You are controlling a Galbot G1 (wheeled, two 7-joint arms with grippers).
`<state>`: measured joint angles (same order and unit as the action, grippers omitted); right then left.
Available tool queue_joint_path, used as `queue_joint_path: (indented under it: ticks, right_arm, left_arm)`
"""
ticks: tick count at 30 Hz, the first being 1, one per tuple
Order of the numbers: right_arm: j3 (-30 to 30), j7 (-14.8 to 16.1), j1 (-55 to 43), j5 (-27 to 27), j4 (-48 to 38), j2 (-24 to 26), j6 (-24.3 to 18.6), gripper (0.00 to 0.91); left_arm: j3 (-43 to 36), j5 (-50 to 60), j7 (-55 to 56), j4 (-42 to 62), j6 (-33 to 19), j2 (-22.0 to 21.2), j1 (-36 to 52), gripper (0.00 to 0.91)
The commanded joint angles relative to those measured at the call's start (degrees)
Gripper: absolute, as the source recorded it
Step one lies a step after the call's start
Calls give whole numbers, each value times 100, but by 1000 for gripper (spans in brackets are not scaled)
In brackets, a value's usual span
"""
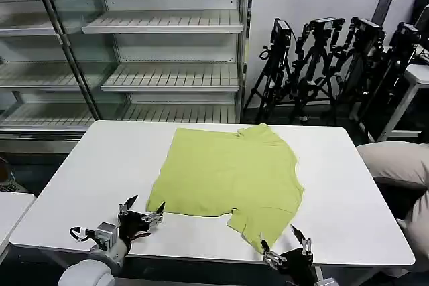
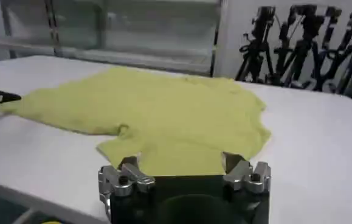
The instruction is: Fold and organize the clothes.
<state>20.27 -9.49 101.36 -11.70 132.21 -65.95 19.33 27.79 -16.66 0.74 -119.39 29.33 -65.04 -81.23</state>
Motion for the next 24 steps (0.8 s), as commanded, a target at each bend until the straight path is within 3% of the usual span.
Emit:
queue_joint_path:
  ticks: [1, 9, 10, 11, 12, 13, 24]
  right_arm:
    - [-273, -275, 165, 12, 58, -30, 214, 907]
    - [-323, -415, -19, -152, -68, -104, 333, 907]
    - [-331, -428, -26, -143, -59, -107, 351, 907]
    - [-332, -436, -27, -139, -46, -108, 378, 554]
    - [-337, -444, -32, -141, -40, -106, 410, 343]
    - [-342, -435, -42, -145, -48, -107, 435, 20]
    - [-414, -343, -255, -401, -244, -89, 663, 0]
  left_arm:
    - [68, -354, 86, 104, 385, 72, -11, 907]
    - [102, -455, 120, 310, 382, 99, 181, 907]
    - [102, -454, 122, 323, 384, 105, 178, 282]
    - [100, -443, 124, 333, 382, 110, 169, 10]
    - [97, -435, 120, 351, 381, 116, 164, 10]
    - [98, -423, 114, 389, 377, 120, 165, 10]
    - [45, -408, 68, 442, 370, 119, 140, 10]
